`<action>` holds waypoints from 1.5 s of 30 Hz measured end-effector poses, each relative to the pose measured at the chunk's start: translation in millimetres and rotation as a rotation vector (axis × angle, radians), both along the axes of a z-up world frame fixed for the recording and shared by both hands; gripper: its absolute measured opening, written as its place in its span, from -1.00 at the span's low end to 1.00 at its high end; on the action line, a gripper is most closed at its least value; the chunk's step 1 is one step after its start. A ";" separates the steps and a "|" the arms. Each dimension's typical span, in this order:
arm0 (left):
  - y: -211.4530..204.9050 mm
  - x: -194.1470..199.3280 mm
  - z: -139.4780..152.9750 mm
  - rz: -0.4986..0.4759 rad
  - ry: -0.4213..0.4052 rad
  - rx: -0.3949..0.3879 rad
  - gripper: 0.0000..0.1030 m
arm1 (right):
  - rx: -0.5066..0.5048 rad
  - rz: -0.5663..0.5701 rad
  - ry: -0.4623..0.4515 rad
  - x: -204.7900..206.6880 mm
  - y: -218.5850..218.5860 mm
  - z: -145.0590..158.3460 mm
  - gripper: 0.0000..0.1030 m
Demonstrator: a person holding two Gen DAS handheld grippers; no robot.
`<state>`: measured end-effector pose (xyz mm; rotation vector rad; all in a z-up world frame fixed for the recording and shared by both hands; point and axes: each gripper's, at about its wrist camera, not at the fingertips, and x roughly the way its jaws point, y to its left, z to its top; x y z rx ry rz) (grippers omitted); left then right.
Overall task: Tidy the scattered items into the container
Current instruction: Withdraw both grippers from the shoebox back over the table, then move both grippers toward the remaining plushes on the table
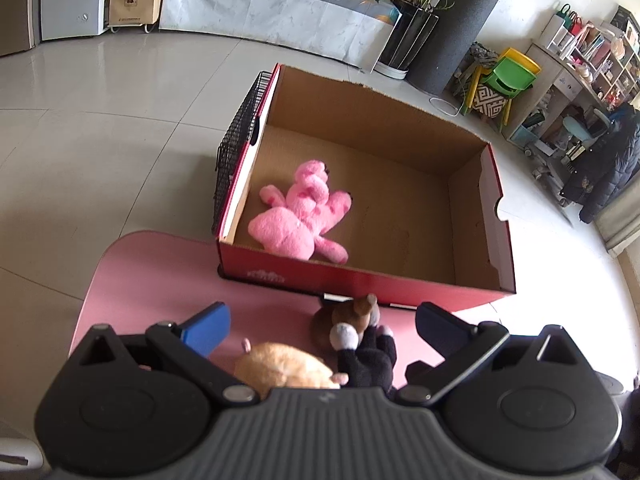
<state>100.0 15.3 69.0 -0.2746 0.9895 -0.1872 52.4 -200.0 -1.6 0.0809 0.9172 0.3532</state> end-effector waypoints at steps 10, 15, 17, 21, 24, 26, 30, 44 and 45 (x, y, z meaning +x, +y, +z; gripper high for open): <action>-9.6 -31.5 -13.5 -0.020 0.018 0.040 0.99 | -0.044 -0.023 -0.004 -32.6 0.8 -3.3 0.35; -15.4 -51.2 -20.6 -0.032 0.022 0.055 0.99 | -0.051 -0.066 0.012 -52.9 -3.5 -9.4 0.35; -16.3 -59.8 -25.0 -0.032 0.030 0.051 0.99 | -0.035 -0.088 0.024 -62.5 -7.1 -12.4 0.35; -19.9 -75.4 -33.3 -0.043 0.040 0.068 0.99 | -0.028 -0.123 0.046 -82.8 -10.9 -20.6 0.35; -23.0 -87.2 -39.8 -0.059 0.045 0.093 0.99 | -0.035 -0.135 0.056 -95.3 -11.9 -26.0 0.35; -24.0 -93.6 -44.0 -0.067 0.056 0.099 0.99 | -0.037 -0.140 0.059 -102.3 -12.6 -28.1 0.35; -23.7 -105.4 -51.9 -0.071 0.070 0.104 0.99 | -0.038 -0.149 0.070 -114.2 -12.9 -32.9 0.35; -17.4 -135.2 -62.0 -0.054 0.059 0.113 0.99 | -0.069 -0.127 0.086 -149.1 -3.7 -45.3 0.35; -17.4 -137.0 -62.7 -0.057 0.059 0.115 0.99 | -0.074 -0.122 0.088 -151.4 -2.7 -46.6 0.35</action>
